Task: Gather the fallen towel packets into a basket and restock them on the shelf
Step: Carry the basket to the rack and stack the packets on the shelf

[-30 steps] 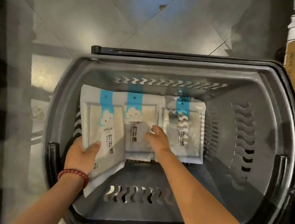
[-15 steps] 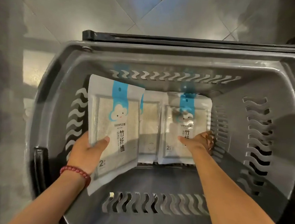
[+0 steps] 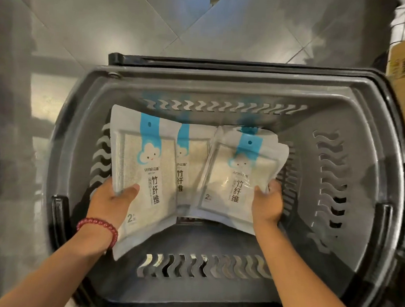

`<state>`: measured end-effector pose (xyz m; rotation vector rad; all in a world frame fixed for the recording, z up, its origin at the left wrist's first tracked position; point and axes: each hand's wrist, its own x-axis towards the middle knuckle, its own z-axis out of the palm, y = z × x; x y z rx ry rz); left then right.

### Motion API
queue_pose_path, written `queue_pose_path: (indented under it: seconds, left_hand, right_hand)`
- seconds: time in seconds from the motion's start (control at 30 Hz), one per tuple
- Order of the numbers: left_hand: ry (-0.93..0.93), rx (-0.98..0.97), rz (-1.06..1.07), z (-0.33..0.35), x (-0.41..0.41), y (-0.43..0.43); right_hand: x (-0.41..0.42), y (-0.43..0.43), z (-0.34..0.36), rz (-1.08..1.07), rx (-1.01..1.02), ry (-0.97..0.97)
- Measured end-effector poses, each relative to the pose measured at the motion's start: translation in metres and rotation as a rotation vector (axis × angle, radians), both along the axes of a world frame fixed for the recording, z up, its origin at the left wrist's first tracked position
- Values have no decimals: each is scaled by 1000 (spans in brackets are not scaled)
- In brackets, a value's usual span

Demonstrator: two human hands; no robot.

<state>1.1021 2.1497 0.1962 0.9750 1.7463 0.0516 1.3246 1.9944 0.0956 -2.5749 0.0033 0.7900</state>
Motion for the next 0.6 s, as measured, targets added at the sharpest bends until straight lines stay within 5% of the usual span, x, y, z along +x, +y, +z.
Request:
queue_pose_path:
  seconds: [0.4, 0.6]
  left_hand:
    - [-28, -228, 12, 30, 17, 3]
    - [-95, -274, 67, 35, 14, -3]
  right_hand:
    - [-31, 12, 82, -79, 596, 387]
    - [-68, 32, 85, -90, 605, 593]
